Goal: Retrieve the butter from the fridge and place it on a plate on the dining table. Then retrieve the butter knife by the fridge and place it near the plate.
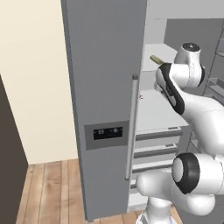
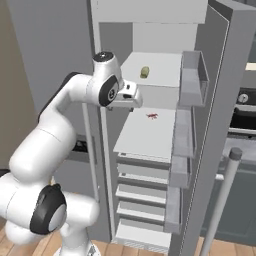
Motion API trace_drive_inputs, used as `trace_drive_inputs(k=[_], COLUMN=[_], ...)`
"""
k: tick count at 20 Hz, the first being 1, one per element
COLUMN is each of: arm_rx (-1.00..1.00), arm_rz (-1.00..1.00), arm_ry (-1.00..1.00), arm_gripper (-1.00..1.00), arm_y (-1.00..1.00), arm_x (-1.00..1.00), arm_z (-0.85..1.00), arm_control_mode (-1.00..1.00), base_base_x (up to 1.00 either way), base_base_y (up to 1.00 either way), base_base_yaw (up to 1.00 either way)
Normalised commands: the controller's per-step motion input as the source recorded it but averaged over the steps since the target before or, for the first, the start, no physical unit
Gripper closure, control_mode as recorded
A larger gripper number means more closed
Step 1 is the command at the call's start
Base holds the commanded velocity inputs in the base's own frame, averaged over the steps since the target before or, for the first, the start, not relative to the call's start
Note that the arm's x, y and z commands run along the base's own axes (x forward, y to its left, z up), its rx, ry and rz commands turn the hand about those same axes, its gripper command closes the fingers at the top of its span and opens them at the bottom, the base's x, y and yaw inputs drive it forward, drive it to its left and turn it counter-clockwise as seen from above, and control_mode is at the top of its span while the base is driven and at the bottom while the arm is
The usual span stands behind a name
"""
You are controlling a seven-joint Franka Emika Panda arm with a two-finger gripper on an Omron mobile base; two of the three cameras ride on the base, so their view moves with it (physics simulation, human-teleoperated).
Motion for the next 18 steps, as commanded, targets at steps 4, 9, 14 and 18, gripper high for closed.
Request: trace_drive_inputs(k=[4,9,14,18], arm_rx=[0.0,0.01,0.08,0.06], arm_rz=[0.0,-0.01,-0.03,-0.04], arm_ry=[0.0,0.0,0.0,0.0], arm_gripper=[-1.0,-1.0,-1.0,-1.0], arm_y=[0.0,-0.01,-0.27,-0.09], arm_x=[0.0,0.11,0.46,0.84], arm_z=[0.0,0.07,0.73,0.54], arm_control_mode=[1.0,-1.0,-1.0,-1.0], base_base_x=[0.46,0.4,0.0,0.0], base_base_y=[-0.16,-0.08,0.0,0.0], base_base_yaw=[-0.06,-0.04,0.0,0.0])
